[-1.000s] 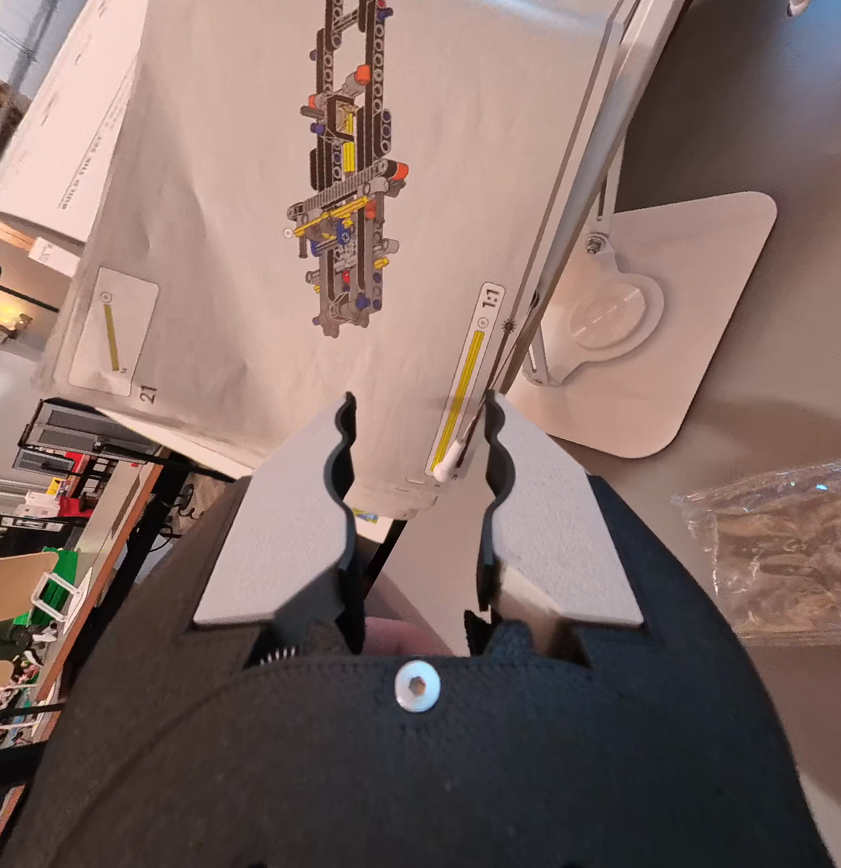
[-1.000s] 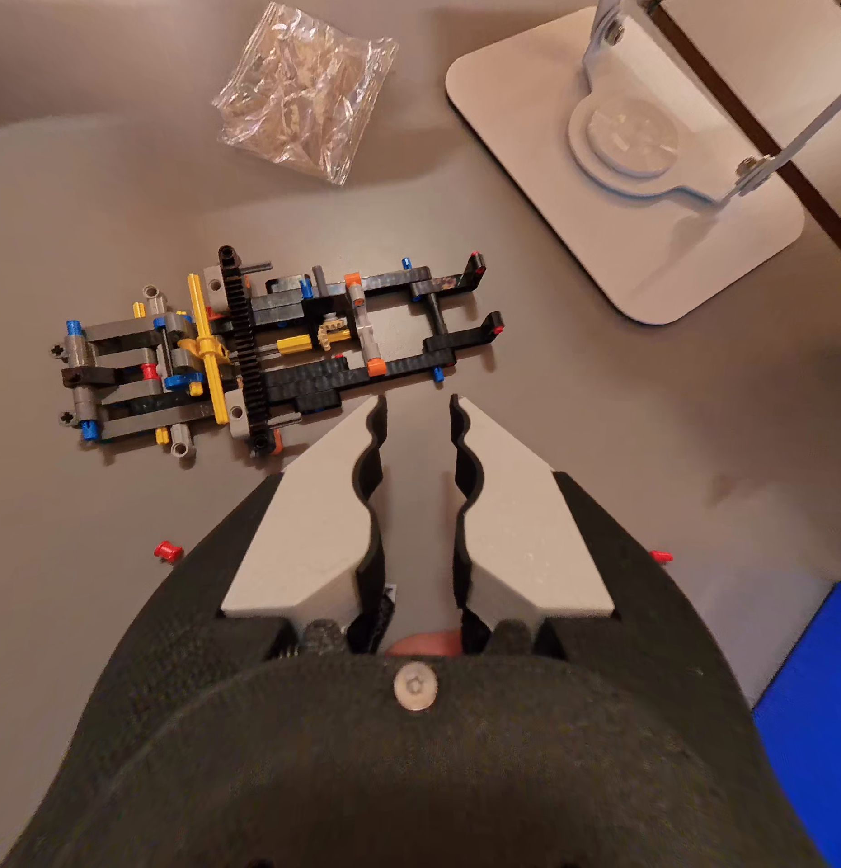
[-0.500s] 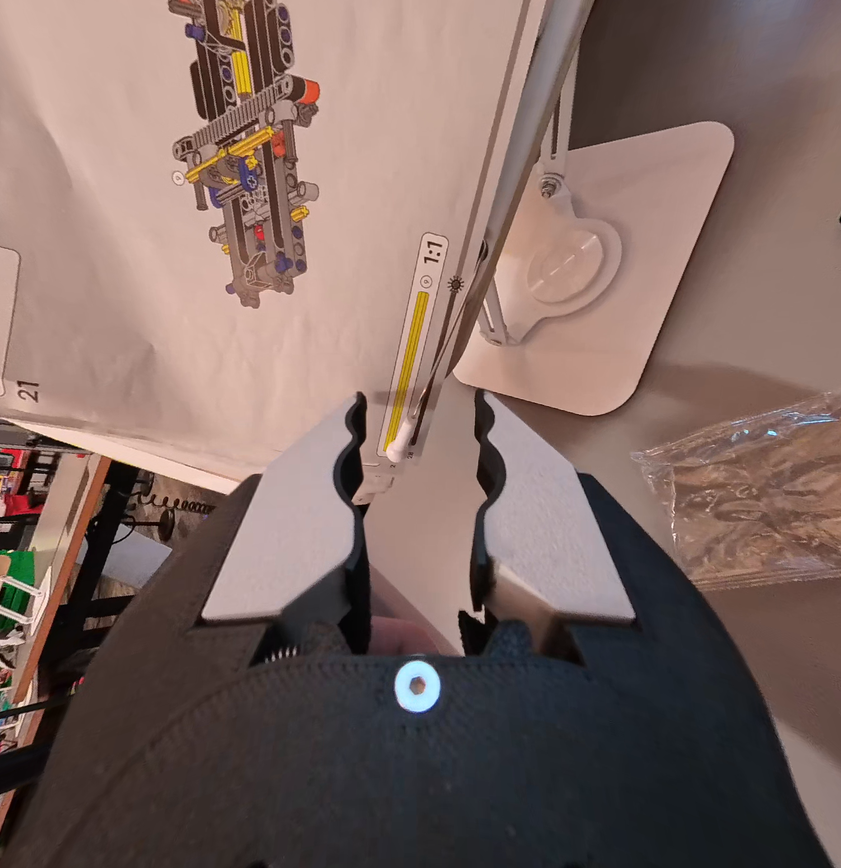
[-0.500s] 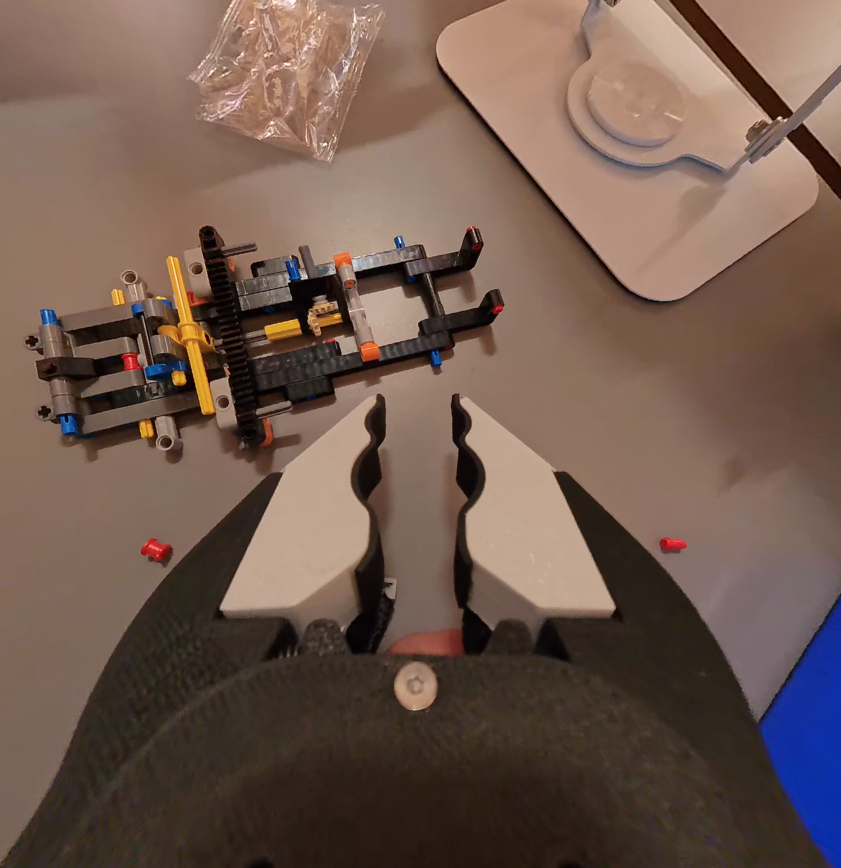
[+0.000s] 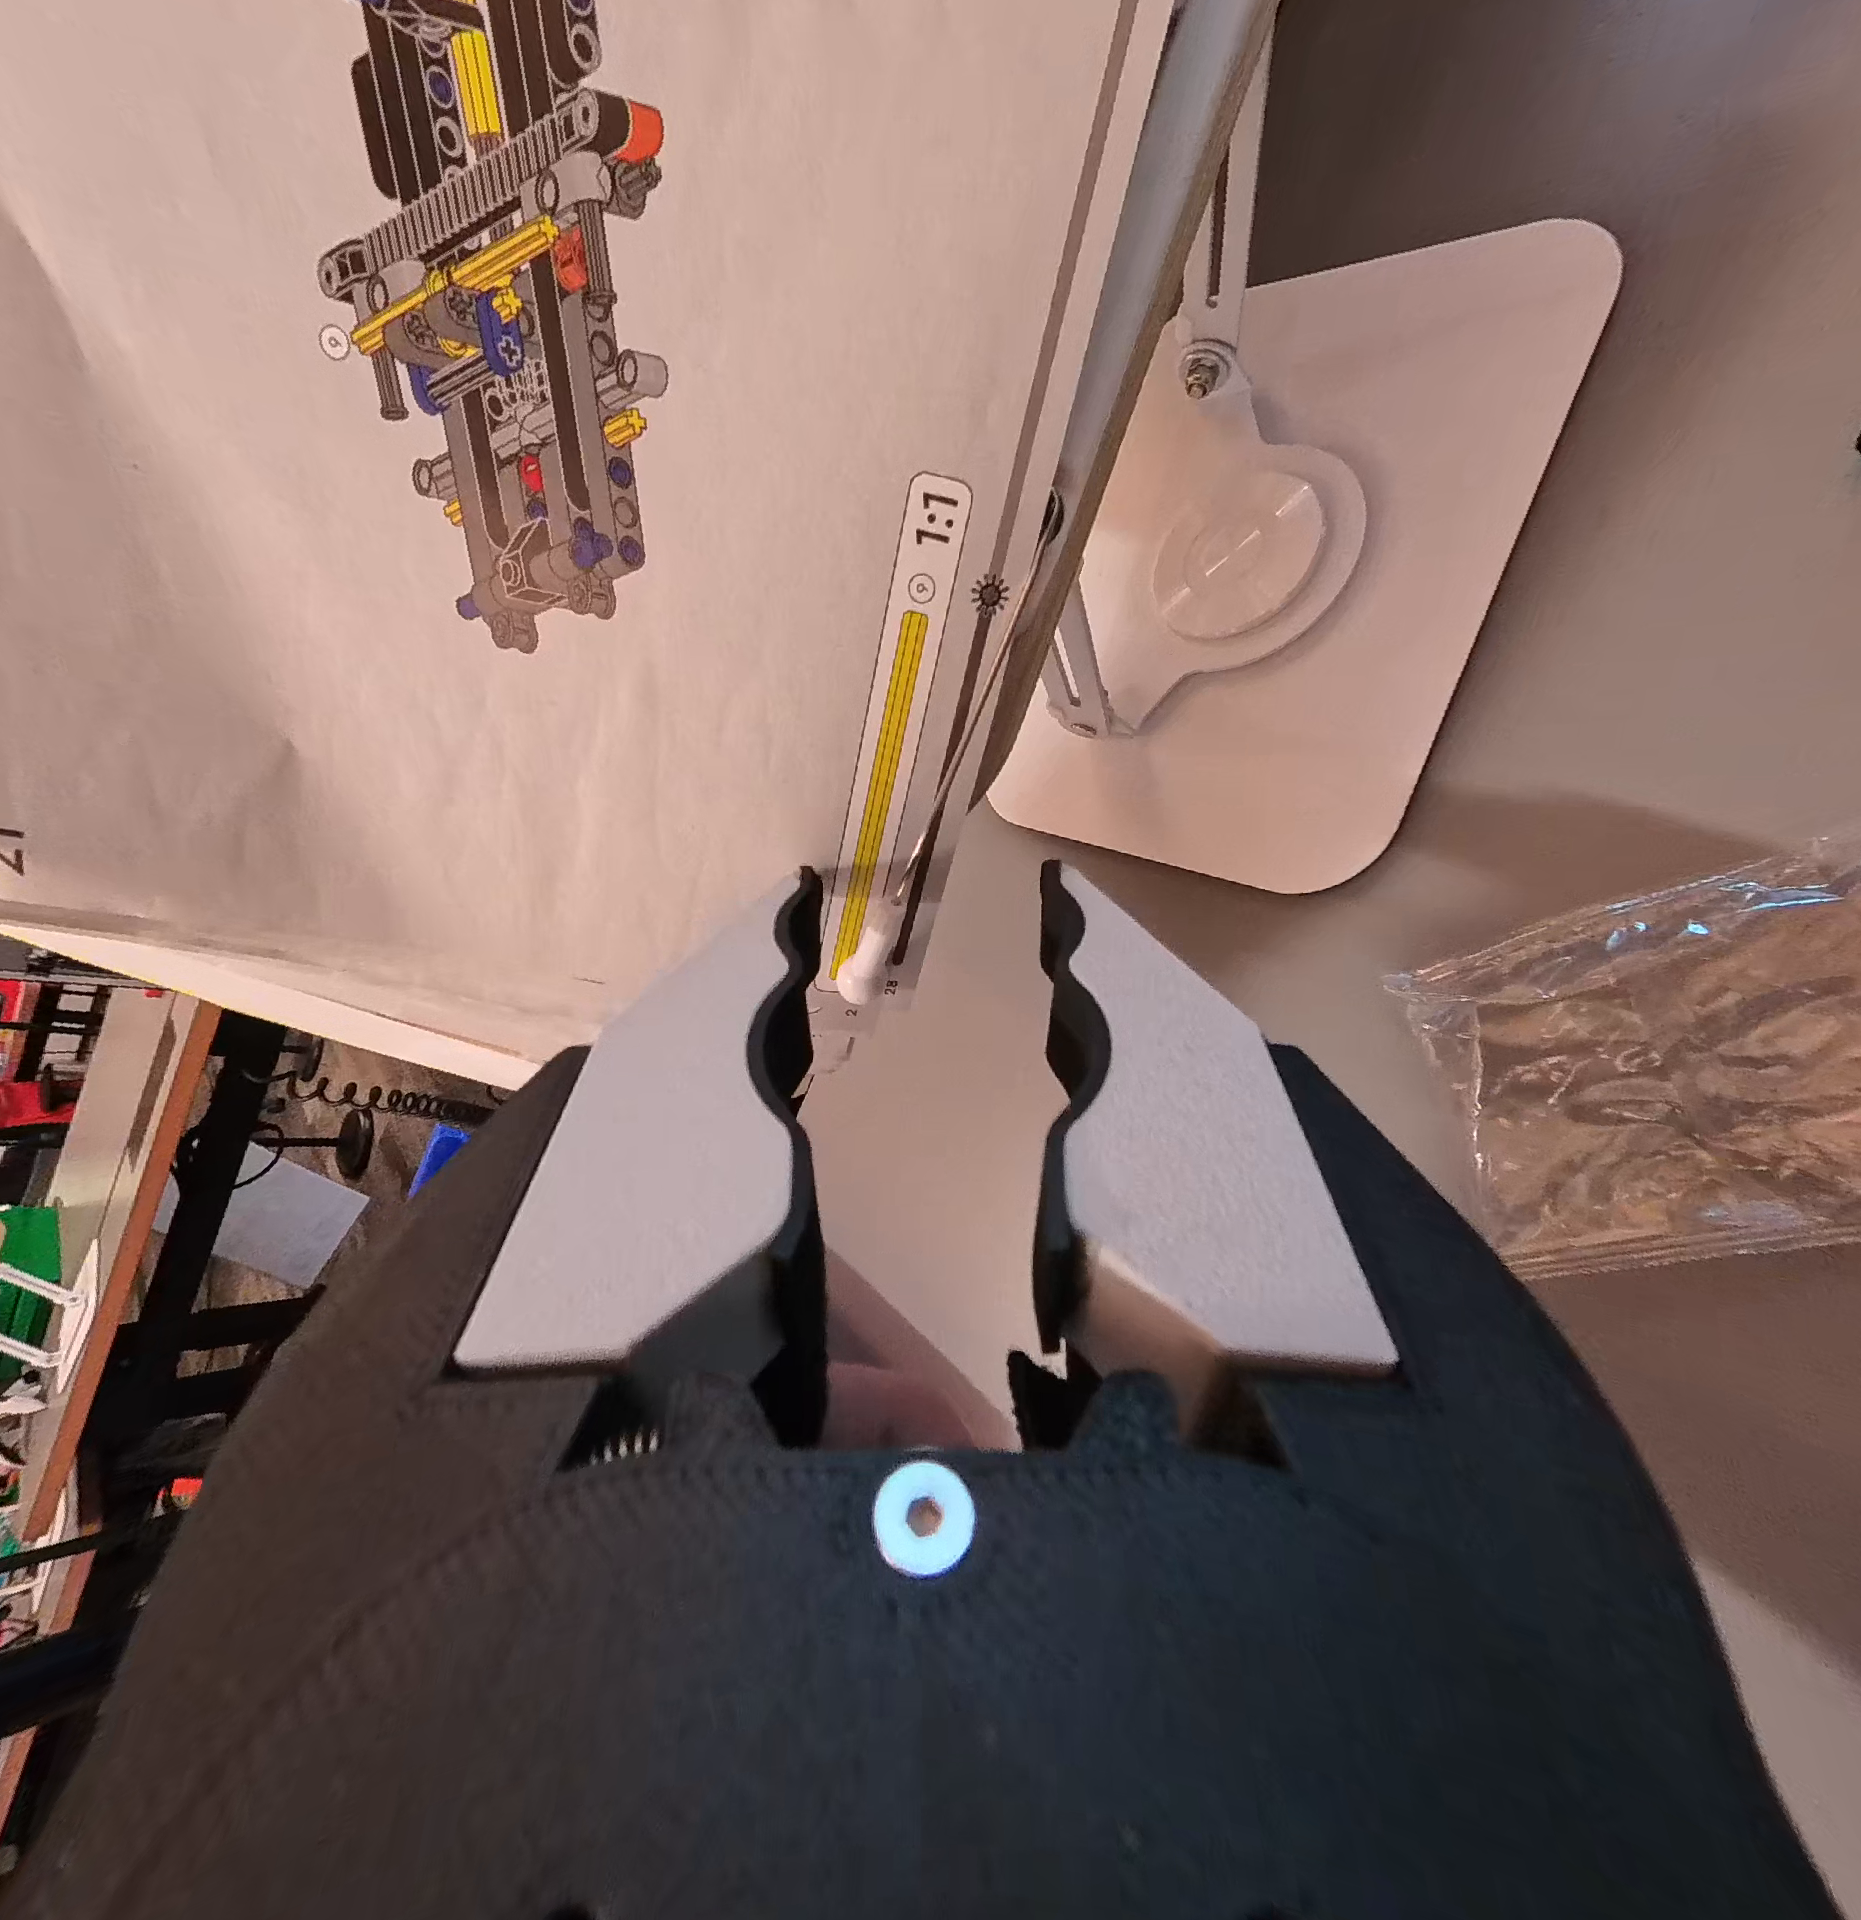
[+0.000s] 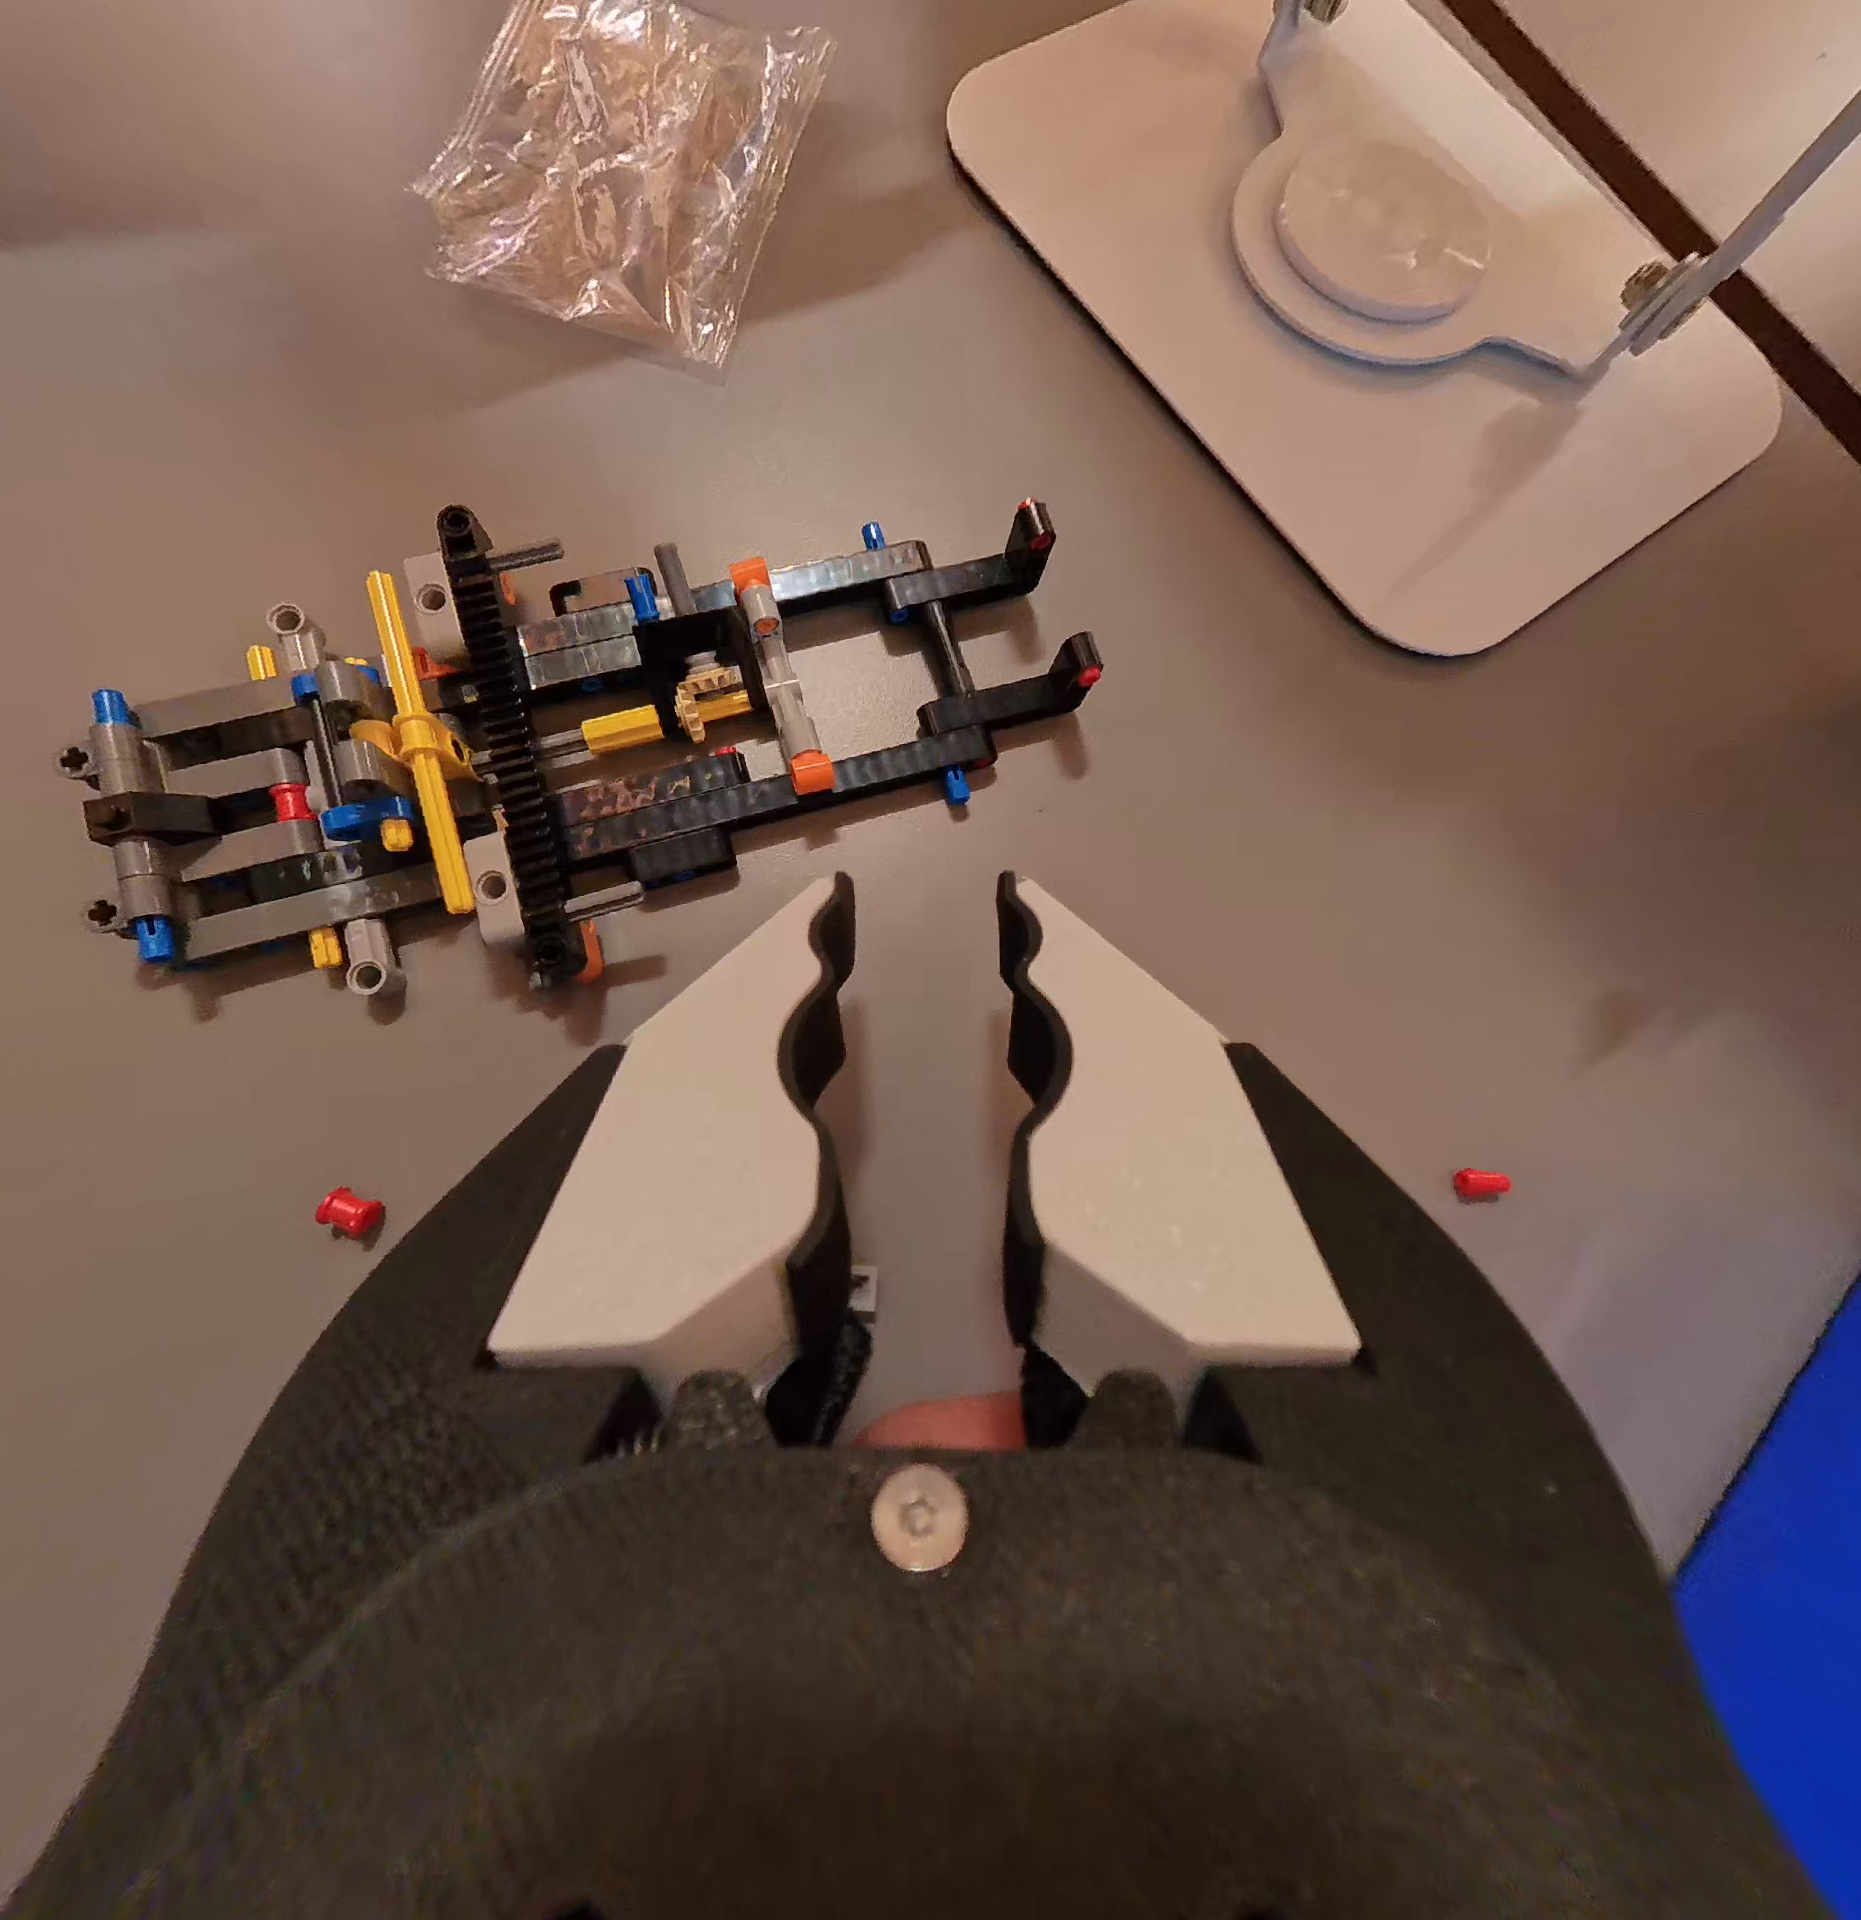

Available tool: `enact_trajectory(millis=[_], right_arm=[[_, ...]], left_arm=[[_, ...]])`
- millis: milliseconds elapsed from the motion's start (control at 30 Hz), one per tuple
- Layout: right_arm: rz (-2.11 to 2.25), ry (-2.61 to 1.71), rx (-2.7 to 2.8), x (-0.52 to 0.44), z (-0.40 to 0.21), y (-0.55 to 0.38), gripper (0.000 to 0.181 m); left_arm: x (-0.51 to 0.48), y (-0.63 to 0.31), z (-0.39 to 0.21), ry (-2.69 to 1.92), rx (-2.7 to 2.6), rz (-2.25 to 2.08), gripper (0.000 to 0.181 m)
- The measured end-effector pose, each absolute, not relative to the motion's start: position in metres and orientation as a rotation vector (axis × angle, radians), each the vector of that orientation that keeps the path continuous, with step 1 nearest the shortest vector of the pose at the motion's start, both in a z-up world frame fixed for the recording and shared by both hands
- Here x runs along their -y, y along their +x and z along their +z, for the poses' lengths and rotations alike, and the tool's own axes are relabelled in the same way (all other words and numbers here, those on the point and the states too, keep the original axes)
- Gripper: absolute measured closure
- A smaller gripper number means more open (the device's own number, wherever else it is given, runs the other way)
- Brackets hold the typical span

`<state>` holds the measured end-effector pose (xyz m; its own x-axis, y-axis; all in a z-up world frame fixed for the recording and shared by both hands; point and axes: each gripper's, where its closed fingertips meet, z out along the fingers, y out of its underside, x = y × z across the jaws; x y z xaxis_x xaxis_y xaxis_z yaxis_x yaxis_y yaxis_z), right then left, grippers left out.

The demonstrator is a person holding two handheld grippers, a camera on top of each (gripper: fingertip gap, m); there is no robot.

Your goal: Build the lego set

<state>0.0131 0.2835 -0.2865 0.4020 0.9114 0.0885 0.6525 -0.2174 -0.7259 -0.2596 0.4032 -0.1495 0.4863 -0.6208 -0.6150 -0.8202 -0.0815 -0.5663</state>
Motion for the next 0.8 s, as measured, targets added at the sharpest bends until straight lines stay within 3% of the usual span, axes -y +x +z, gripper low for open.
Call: enact_trajectory(millis=[133, 433, 667, 800], right_arm=[[0.439, -1.848, 1.273, -0.303, -0.247, 0.008, 0.155], [0.226, -1.628, 0.890, -0.443, -0.079, 0.010, 0.120], [0.226, -1.669, 0.737, -0.546, -0.056, 0.028, 0.104], [0.278, -1.680, 0.726, -0.567, -0.057, 0.029, 0.117]], left_arm=[[-0.404, -0.261, -0.146, -1.777, -1.202, 0.272, 0.140], [-0.409, -0.249, -0.119, -1.677, -1.106, 0.218, 0.128], [-0.419, -0.251, -0.132, -1.712, -1.104, 0.241, 0.125], [-0.421, -0.251, -0.134, -1.715, -1.105, 0.234, 0.124]])
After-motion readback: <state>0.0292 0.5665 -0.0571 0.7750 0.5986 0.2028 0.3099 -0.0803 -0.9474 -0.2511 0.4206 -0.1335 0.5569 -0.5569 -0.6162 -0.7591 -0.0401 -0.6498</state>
